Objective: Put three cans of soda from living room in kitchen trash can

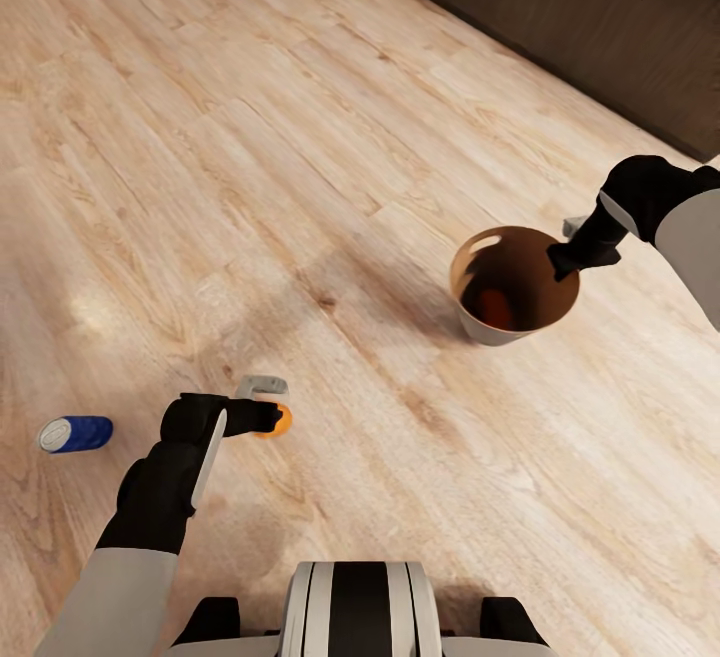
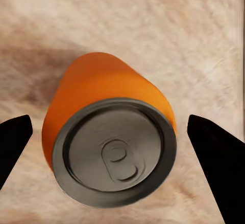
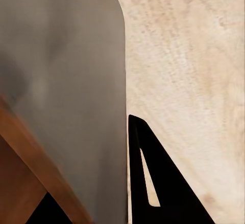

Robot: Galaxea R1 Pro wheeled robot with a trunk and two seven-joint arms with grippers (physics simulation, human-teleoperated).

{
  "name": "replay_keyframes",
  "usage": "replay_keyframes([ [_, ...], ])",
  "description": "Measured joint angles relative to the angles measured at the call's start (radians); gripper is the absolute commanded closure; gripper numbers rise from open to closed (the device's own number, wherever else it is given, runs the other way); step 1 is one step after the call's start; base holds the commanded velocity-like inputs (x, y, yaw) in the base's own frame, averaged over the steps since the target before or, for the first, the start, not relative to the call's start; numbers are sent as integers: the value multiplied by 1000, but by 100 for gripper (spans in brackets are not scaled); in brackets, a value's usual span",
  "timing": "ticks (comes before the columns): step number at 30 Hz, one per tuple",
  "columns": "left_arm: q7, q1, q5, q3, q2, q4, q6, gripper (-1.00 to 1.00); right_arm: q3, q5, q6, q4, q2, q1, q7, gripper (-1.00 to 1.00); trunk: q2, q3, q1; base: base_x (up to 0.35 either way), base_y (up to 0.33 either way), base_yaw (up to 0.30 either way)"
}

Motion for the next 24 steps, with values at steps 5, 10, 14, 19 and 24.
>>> replay_keyframes([
  [5, 0, 0, -2, 0, 0, 0, 0, 100, -8, -7, 2, 0, 0, 0, 1, 100, 1, 19, -2, 0, 0, 0],
  [10, 0, 0, -2, 0, 0, 0, 0, 100, 1, 1, 0, 0, -1, 1, 0, 100, 2, 39, -4, 0, 0, 0],
  [14, 0, 0, -2, 0, 0, 0, 0, 100, -3, -4, 1, 0, 0, 2, 0, 100, 3, 54, -6, 0, 0, 0],
  [19, 0, 0, -2, 0, 0, 0, 0, 100, -5, -5, 1, 0, 4, 5, 0, 100, 4, 73, -9, 0, 0, 0],
  [24, 0, 0, -1, 0, 0, 0, 0, 100, -6, -5, 1, 0, 8, 7, 0, 100, 6, 93, -11, 0, 0, 0],
])
